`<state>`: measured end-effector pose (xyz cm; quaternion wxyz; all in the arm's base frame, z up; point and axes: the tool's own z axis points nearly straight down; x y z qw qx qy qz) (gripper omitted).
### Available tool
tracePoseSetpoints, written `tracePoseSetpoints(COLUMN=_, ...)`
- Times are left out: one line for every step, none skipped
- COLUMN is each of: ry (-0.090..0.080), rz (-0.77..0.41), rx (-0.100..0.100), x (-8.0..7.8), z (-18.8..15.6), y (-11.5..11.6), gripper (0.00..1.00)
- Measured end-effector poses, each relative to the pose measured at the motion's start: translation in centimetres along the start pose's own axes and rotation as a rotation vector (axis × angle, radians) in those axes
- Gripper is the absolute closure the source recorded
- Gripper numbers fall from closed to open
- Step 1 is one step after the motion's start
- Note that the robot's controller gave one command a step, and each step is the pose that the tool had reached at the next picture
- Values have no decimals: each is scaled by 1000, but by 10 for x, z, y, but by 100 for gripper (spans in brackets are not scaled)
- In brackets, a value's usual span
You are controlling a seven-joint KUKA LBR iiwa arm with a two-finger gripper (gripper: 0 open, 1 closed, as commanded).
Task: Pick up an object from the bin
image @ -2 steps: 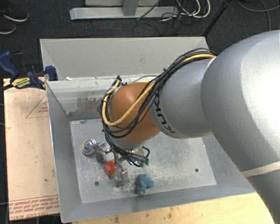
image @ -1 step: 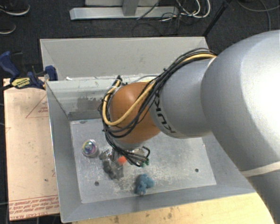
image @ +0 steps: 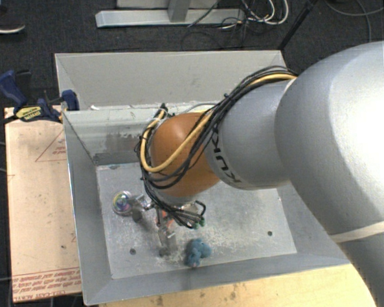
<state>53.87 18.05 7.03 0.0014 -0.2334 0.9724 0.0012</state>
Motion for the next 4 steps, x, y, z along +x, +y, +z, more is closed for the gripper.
tracePoseSetpoints(ry=-8, rz=-1, rx=6, x=-19, z=-61, y=-53, gripper=0)
tracePoseSetpoints(ry=6, rz=-121, rx=-1, x=-16, z=3, y=-50, gripper=0)
tracePoseSetpoints(ry=2, rz=-120, rx=0, x=-17, z=0, y=-51, gripper=100)
tracePoseSetpoints(ry=-9, rz=-147, rx=5, x=-33, z=-134, y=-68, gripper=100)
